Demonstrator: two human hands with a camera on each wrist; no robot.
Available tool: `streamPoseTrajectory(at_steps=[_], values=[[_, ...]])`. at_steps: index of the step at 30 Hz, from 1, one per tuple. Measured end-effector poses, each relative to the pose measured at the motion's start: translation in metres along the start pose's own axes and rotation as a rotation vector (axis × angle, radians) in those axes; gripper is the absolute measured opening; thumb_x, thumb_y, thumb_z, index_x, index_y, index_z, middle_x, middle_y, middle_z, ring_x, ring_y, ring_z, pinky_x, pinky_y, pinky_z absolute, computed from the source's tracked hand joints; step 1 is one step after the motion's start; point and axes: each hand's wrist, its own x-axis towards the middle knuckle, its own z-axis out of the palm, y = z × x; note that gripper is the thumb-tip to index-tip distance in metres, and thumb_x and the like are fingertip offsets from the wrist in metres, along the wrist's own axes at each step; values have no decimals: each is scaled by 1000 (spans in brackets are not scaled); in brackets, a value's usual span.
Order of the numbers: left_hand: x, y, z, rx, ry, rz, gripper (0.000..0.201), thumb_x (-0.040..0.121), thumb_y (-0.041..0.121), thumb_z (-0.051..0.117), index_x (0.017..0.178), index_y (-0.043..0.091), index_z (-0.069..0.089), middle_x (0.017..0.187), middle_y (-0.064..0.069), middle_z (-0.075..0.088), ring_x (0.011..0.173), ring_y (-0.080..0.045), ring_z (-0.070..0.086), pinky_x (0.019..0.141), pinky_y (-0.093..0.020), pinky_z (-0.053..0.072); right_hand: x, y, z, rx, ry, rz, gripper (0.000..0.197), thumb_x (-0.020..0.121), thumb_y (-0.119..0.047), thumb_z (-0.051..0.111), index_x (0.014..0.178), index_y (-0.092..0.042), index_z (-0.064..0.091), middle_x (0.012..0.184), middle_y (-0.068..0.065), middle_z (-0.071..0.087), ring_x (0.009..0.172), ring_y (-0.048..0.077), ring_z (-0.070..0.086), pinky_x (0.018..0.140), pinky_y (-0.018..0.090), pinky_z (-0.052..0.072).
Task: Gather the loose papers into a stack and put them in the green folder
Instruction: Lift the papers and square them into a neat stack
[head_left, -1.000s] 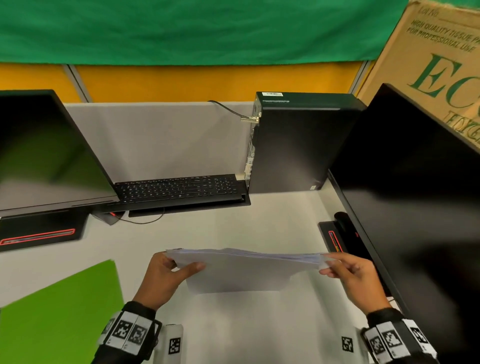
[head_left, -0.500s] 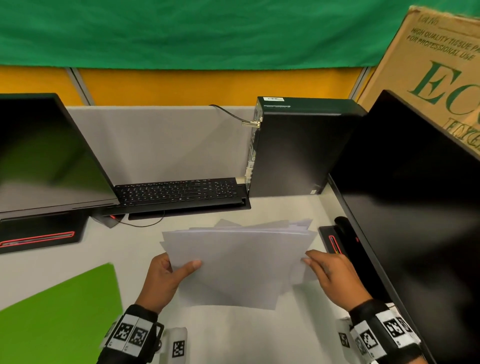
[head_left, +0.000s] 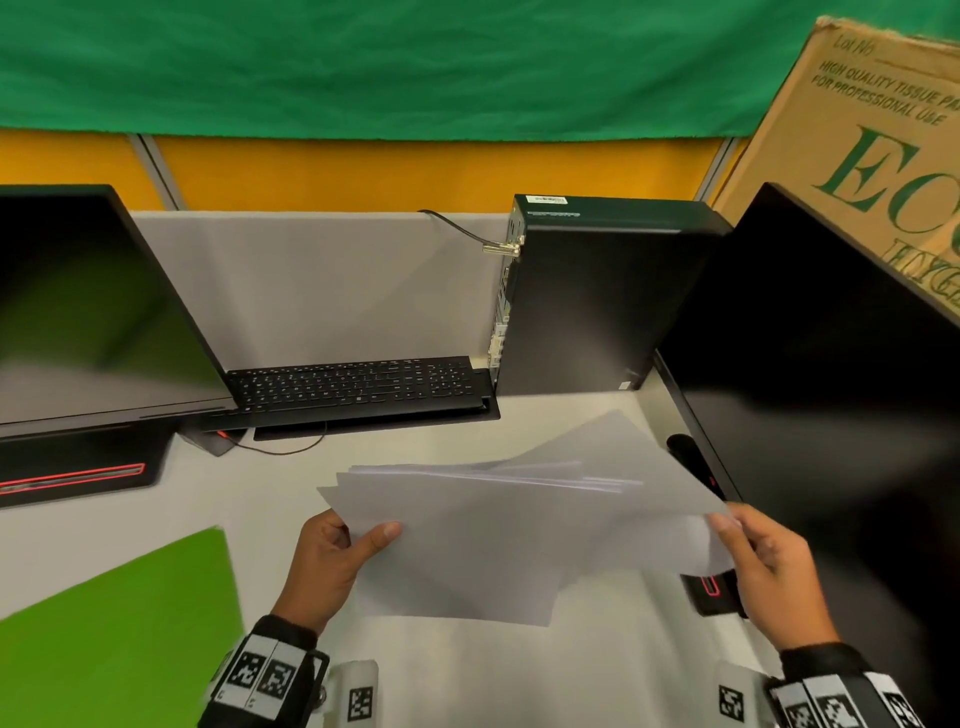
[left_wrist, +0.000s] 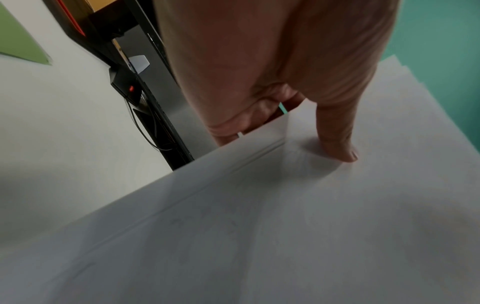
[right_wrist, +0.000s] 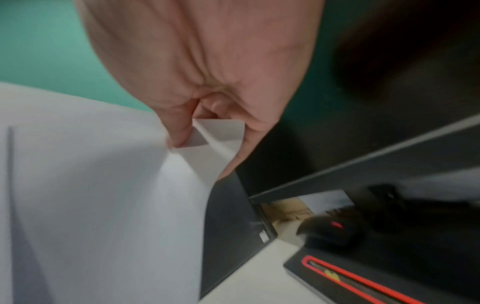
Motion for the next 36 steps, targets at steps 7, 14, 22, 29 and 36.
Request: streamPoseTrajectory(at_steps=[7,14,22,29,36], values=[[-2,-4,4,-44,-1,-29,50,42,50,86,83,21,78,89,1,79,78,-8,74,65,-14,56,-9,14,44,166,-77,134,31,74,-55,64,92,-32,74,94,-3,77,85,9,70,77,17,55],[-8,-1,6,-51,-28,-62,22,75,7,70,93,19,70,86,4,79,79,-6,73,67,-14,56,-2,21,90,9,-347,205,34,92,4,50,121,-12,53,109,-11,67,97,-15,58,101,29,43],[-9,-3,5,-61,-69,-94,47,63,35,80,104,16,69,100,-2,77,93,-14,71,75,-19,56,12,-11,108,31,-310,119,55,69,13,67,101,-29,54,97,-6,66,89,-11,64,76,8,51],[-15,3,30,54,48,-52,28,78,-1,68,94,21,68,86,9,79,83,-9,73,64,-16,56,-13,-3,149,243,-103,175,29,82,9,63,109,-2,60,96,7,72,95,17,68,88,29,56],[-25,51,70,66,274,252,47,81,-2,63,87,43,72,82,31,73,83,12,67,70,-4,51,-27,-52,144,242,-4,-152,50,86,-35,51,123,-1,53,113,10,65,112,16,61,101,34,49]])
